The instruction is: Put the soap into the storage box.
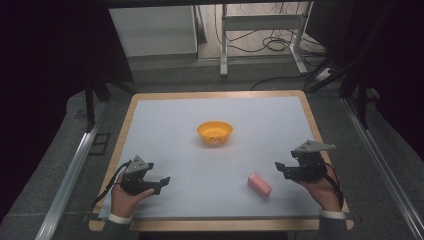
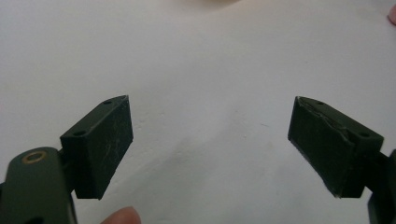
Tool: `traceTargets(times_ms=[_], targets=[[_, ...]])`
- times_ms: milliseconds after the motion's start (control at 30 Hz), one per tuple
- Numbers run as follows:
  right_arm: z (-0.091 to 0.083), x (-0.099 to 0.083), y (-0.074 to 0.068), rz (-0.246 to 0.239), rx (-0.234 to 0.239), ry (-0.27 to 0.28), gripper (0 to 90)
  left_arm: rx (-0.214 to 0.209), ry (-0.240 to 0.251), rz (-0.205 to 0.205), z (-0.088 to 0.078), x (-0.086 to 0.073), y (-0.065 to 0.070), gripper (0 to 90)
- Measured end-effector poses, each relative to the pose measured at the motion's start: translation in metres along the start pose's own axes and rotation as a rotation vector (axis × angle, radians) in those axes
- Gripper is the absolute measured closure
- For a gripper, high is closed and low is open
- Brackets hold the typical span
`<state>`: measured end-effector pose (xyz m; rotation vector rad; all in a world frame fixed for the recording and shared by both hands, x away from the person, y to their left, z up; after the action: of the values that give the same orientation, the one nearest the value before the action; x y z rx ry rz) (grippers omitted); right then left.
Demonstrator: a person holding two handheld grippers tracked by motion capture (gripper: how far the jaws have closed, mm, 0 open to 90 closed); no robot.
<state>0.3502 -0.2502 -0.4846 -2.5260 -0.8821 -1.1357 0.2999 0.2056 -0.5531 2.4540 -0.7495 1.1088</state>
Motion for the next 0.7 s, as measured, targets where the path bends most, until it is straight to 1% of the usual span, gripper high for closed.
traceTargets(times_ms=[100, 233, 300, 333, 367, 400, 600, 700], targets=[[0.000, 0.001, -0.008, -0.010, 0.016, -0.011, 26.7, 0.003, 0.007, 0.002, -0.002, 0.001, 0.001, 14.4], [-0.001, 0.002, -0.018, -0.028, 0.039, -0.026, 27.2, 0.007, 0.003, 0.005, -0.002, 0.001, 0.000, 14.3], [-0.001, 0.003, -0.020, -0.031, 0.045, -0.030, 27.6, 0.008, 0.002, 0.005, -0.002, 0.001, 0.000, 14.3], [-0.001, 0.003, -0.026, -0.047, 0.065, -0.037, 28.0, 0.010, -0.001, 0.006, -0.001, 0.000, 0.000, 14.3], [-0.001, 0.003, -0.026, -0.047, 0.065, -0.037, 28.0, 0.010, -0.001, 0.006, -0.001, 0.000, 0.000, 14.3], [0.000, 0.002, -0.030, -0.045, 0.075, -0.050, 28.3, 0.012, -0.003, 0.008, -0.001, 0.000, 0.001, 14.3], [0.001, -0.005, -0.045, -0.061, 0.108, -0.101, 29.1, 0.012, -0.008, 0.012, 0.000, 0.000, 0.002, 14.3], [0.003, -0.004, -0.052, -0.075, 0.118, -0.113, 29.7, 0.011, -0.006, 0.013, 0.000, 0.000, 0.002, 14.3]])
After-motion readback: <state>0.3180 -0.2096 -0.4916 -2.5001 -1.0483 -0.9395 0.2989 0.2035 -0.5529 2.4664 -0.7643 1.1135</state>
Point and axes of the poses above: each handheld gripper's, and its own axes: z roughly forward along the jaws, x roughly out of its top, y roughly to its right, the point moved 5 cm from there along z, roughly forward along the jaws, and after that the axes turned 1 degree about -y, right-handed, at the moved point
